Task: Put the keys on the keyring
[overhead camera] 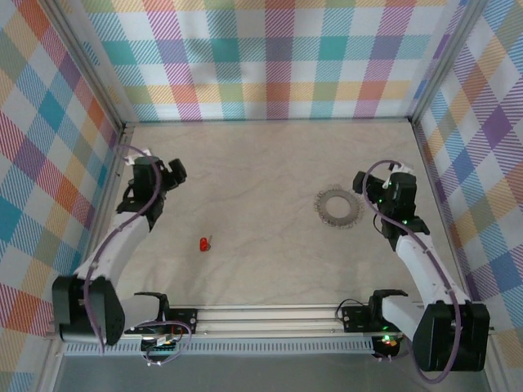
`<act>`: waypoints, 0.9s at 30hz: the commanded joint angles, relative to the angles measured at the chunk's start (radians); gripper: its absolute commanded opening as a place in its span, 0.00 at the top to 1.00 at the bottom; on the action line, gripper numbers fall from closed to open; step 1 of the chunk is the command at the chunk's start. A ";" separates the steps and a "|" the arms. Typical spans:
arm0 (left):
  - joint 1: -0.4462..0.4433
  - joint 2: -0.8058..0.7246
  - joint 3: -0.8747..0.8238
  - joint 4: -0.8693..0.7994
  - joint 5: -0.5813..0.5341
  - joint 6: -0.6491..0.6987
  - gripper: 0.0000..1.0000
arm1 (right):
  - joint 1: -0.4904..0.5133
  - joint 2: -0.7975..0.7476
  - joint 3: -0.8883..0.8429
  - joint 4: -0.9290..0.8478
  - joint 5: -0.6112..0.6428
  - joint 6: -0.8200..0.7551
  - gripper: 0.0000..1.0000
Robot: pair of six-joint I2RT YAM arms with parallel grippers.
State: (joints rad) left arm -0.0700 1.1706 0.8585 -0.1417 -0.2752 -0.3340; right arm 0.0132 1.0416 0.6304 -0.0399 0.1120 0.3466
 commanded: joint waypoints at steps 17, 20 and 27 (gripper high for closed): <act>0.008 0.127 0.142 -0.363 0.414 0.078 0.00 | 0.054 0.506 0.373 -0.574 -0.464 0.005 0.25; 0.009 0.103 0.149 -0.381 0.374 0.105 0.00 | 0.108 0.558 0.404 -0.578 -0.384 0.010 0.31; 0.008 0.084 0.140 -0.371 0.353 0.084 0.00 | 0.211 0.691 0.492 -0.553 -0.255 0.046 0.47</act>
State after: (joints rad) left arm -0.0685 1.2655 0.9844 -0.4965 0.0910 -0.2562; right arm 0.2073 1.7039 1.0916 -0.6003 -0.1791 0.3771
